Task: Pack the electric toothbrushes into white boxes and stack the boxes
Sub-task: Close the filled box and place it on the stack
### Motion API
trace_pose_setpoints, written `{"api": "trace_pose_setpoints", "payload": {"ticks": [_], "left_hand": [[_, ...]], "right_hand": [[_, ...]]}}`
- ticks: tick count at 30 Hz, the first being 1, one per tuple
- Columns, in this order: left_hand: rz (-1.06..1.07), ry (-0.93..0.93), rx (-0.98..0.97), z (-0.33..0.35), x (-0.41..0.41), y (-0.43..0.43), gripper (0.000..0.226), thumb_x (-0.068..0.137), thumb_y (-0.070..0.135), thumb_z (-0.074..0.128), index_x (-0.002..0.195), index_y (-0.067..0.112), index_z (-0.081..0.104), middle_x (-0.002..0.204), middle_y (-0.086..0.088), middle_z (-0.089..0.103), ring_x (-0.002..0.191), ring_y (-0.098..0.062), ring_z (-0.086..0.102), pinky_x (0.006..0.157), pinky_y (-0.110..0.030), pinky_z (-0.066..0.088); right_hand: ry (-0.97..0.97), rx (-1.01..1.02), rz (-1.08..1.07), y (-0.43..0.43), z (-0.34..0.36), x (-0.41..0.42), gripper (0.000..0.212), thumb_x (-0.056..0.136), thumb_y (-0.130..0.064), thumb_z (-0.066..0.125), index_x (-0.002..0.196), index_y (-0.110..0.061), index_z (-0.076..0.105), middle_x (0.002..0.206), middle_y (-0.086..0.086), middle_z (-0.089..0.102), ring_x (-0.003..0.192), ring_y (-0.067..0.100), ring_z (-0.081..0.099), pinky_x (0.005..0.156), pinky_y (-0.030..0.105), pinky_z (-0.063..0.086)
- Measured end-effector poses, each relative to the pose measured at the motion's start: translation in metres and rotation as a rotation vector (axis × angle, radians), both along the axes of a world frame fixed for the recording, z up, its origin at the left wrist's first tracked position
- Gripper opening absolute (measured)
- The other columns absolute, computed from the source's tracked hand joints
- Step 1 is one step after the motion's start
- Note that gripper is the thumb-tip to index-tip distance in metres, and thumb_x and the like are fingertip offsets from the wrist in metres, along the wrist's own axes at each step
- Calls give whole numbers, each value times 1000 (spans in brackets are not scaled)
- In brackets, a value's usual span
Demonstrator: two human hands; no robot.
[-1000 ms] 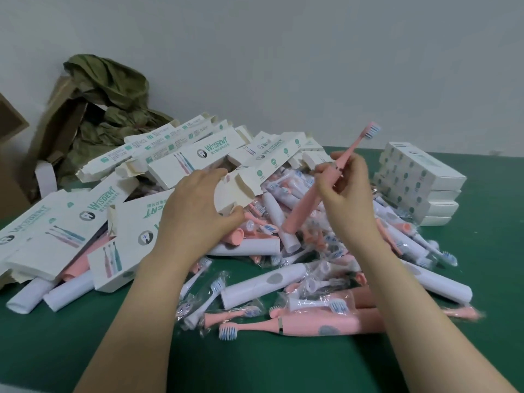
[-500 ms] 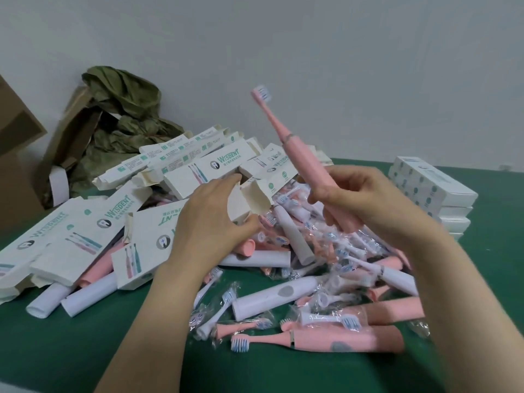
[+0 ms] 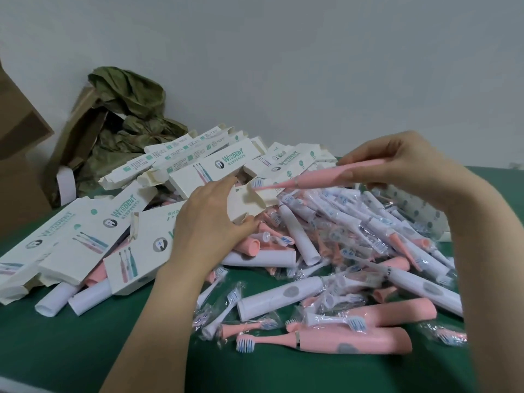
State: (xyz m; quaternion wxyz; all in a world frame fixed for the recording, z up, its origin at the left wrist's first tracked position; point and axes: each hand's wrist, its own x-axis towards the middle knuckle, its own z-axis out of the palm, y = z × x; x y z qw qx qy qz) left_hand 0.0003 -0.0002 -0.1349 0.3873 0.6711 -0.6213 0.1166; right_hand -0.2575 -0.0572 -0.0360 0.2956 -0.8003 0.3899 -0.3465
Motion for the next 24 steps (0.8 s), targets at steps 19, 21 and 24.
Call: {"api": "trace_pose_setpoints", "payload": {"ticks": [19,21,24], "left_hand": [[-108,77,-248,9,-12,3,63,72,31,69,130,9,56,117,-8,62,108,-25,55,90,-26,36],[-132,55,-235,6,-15,3,62,72,28,67,129,8,57,115,-9,62,107,-26,56,91,-22,34],[-124,53,-211,3,-12,2,63,72,21,72,131,7,56,116,-11,62,108,-30,55,92,-25,33]], "right_hand": [[-194,-250,5,14,-58,97,19,78,-15,76,95,-23,72,88,-12,51,75,-1,51,73,9,40],[-28,-399,44,15,-62,99,20,86,-9,68,104,-15,73,89,-4,44,80,4,43,74,9,33],[118,-426,135,14,-69,100,31,92,-1,55,118,-14,66,89,0,40,83,10,40,74,14,32]]}}
